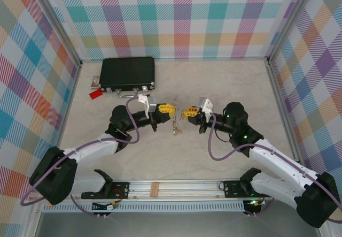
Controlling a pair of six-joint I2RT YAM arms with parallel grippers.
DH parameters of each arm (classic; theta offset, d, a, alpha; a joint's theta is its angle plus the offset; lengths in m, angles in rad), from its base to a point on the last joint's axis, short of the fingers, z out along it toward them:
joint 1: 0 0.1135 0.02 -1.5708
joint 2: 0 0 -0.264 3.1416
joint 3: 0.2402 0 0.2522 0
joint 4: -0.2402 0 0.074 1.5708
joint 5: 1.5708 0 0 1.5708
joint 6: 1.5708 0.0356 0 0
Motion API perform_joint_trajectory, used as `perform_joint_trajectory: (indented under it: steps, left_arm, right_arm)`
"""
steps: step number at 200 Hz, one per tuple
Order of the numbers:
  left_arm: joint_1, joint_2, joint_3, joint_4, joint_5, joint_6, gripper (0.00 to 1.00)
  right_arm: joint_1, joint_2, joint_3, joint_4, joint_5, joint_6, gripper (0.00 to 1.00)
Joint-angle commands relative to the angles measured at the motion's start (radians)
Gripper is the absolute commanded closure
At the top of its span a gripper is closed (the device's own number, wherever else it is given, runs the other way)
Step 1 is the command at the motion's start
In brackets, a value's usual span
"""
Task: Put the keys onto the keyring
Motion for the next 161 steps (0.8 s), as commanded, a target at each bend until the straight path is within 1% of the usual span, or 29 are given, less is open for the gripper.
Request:
perform_joint_trajectory:
  steps: [1, 30, 52, 89, 107, 136, 161]
  left_arm:
    - [-0.025, -0.063, -0.031, -0.072, -0.094, 0.171, 1.00]
    - [-0.041, -0.095, -0.047, -0.128, -0.117, 0.235, 1.00]
    - [-0.046, -0.095, -0.070, -0.096, -0.120, 0.243, 1.00]
    - [-0.051, -0.130, -0.105, -0.096, -0.137, 0.246, 1.00]
    - [-0.055, -0.140, -0.101, -0.112, -0.139, 0.255, 1.00]
    - [-0.057, -0.139, -0.102, -0.111, -0.135, 0.254, 1.00]
    - [-0.058, -0.140, -0.102, -0.115, -0.138, 0.255, 1.00]
  right_arm:
    - [-0.006, 0.009, 0.000, 0.023, -0.021, -0.051, 1.00]
    - [-0.006, 0.037, 0.031, 0.011, -0.037, -0.100, 1.00]
    - [-0.003, 0.059, 0.056, -0.016, -0.041, -0.117, 1.00]
    - [0.016, 0.080, 0.074, -0.041, -0.026, -0.167, 1.00]
    - [0.024, 0.096, 0.078, -0.050, -0.025, -0.183, 1.00]
    - [0.065, 0.117, 0.094, -0.094, -0.001, -0.232, 1.00]
    - [0.068, 0.118, 0.087, -0.093, 0.008, -0.233, 1.00]
